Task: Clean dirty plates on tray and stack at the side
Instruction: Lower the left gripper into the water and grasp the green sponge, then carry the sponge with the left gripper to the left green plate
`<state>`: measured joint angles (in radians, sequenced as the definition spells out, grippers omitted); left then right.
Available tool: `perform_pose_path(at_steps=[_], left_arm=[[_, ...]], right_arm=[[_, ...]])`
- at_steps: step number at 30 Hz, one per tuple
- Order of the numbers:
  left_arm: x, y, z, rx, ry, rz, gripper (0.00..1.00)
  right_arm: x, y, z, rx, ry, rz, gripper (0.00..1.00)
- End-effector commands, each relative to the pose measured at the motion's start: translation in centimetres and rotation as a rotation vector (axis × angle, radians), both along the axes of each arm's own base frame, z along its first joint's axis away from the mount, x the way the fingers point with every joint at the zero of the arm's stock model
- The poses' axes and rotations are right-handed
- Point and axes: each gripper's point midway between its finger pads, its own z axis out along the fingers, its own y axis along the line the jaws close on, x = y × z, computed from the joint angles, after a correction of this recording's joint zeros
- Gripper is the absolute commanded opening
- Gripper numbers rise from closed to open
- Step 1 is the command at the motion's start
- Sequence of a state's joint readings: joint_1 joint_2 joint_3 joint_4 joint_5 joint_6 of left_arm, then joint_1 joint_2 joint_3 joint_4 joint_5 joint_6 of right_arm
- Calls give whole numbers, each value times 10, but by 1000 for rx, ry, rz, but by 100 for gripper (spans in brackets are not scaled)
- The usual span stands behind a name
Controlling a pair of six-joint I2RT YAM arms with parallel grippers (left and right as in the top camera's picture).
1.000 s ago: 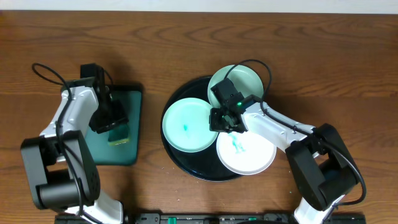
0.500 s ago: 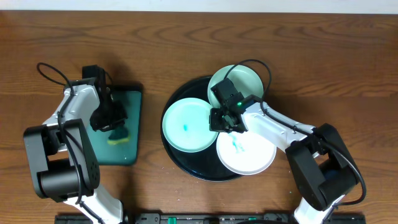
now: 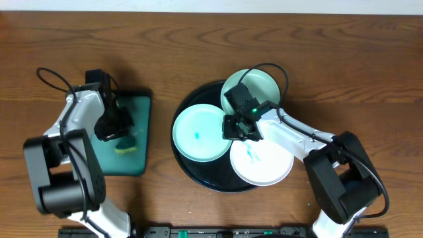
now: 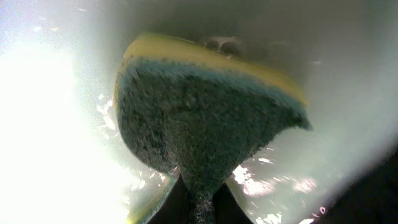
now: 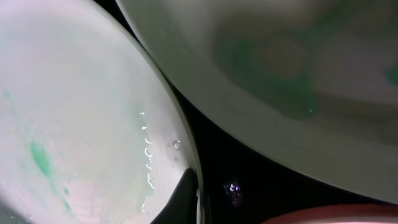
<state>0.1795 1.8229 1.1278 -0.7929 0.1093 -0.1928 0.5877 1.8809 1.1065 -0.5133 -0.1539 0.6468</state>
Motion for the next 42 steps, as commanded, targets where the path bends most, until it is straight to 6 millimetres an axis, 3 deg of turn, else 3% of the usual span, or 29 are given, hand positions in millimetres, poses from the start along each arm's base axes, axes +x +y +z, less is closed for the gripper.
perform_pose_path(at_steps=[1,10,13,17,21,35,39,42], left_arm=[[7,-7,43,-12,-137,-13,7],[8,-5,165,90,-538,-67,7],[2,-4,192,122,-631,-69,7],[-4,-5,215,140,-710,-75,7],[-6,-5,222,148,-735,-83,7],[-2,-5,214,143,-709,-85,7],[0,-4,207,138,-688,-84,7],[3,-3,192,117,-630,-50,7]], right_arm=[[-12,1,-18,-24,44,31,1],[-11,1,-18,-23,43,30,1],[-11,2,-18,-23,42,31,1],[-11,2,-18,-23,42,33,1],[-11,2,-18,-23,42,33,1],[-11,2,-18,-23,41,33,1],[-11,2,-18,-23,41,33,1],[-11,2,-18,-23,41,33,1]])
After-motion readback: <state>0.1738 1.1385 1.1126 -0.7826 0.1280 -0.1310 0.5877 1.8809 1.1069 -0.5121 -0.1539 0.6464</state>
